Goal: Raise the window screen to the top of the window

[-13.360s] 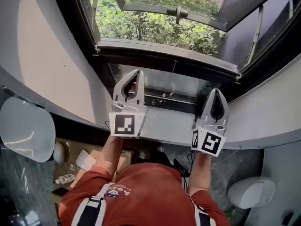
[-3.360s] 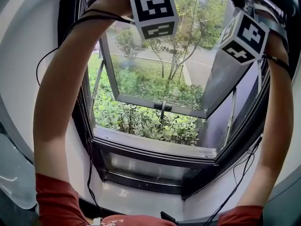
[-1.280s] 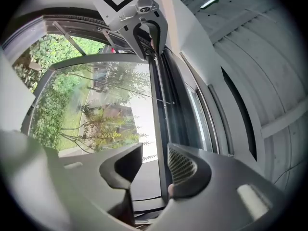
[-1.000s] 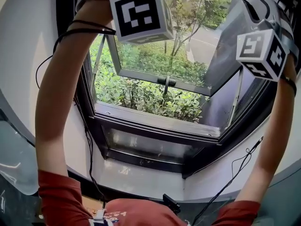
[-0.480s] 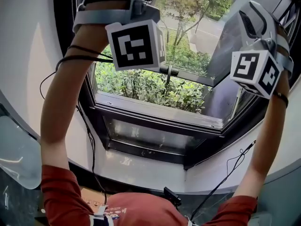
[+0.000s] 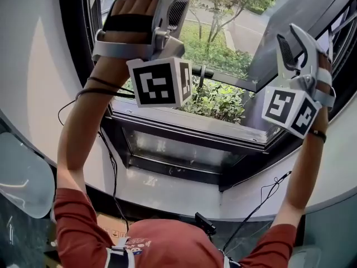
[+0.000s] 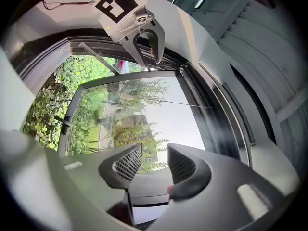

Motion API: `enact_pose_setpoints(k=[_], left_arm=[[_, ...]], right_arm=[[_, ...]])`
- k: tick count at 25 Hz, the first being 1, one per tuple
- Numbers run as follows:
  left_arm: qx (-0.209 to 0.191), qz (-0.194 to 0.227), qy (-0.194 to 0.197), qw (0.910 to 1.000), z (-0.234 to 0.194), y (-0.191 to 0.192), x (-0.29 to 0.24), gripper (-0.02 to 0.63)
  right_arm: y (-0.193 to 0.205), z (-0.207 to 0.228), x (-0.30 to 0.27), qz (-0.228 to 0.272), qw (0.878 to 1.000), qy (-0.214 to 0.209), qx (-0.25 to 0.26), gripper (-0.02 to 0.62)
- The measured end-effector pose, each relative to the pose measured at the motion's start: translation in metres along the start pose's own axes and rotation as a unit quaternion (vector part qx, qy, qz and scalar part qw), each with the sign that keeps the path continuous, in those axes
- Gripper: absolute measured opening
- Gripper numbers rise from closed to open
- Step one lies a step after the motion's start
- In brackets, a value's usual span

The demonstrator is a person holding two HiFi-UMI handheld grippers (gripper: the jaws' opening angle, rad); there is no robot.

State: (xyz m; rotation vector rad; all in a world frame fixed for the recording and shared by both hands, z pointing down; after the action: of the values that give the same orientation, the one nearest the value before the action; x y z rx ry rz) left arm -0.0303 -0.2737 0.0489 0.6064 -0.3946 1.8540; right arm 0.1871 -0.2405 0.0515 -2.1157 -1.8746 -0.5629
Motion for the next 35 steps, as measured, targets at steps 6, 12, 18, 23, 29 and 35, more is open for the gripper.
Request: enact_pose_setpoints(k=[6, 12, 18, 23, 29, 35], left_arm=[[0.035, 0.01, 0.035, 0.9987, 0.034, -0.002, 0.026, 0.114], [0.054, 0.024, 0.057, 0.9966, 0.062, -0.006, 0.054, 0.114], [0.123, 0.012, 0.087, 0.9885, 0.093, 0.004, 0.082, 0.114], [0.191, -0.008, 0.119, 0.9743, 0.126, 0.009, 0.104, 0.114], [0.267, -0.032, 0.138, 0.9533, 0.158, 0.019, 0.135, 0.114], [0.381, -0.06, 0.157, 0.909, 0.173, 0.028, 0.16, 0.114]], right_arm=[[-0.003, -0.038, 0.023, 0.025, 0.998, -0.04, -0.037, 0.167], [-0.001, -0.076, 0.043, 0.026, 0.996, -0.073, -0.049, 0.167], [0.003, -0.108, 0.069, 0.037, 0.99, -0.084, -0.105, 0.167], [0.011, -0.135, 0.093, 0.028, 0.981, -0.096, -0.166, 0.167], [0.014, -0.164, 0.113, 0.014, 0.963, -0.11, -0.244, 0.167], [0.016, -0.189, 0.135, -0.008, 0.936, -0.125, -0.329, 0.167]])
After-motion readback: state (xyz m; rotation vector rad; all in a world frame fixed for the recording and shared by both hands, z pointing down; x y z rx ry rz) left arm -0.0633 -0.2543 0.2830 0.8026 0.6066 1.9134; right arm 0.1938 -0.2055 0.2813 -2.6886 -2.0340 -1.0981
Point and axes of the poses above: the fingertips, and each gripper's own axes: x backward along the fingers, z to its right, y out of its underside, the point moved 9 cm from there along x, backward along the fingers, and after that the axes turned 3 degrees about -x, right-handed, at the moved point
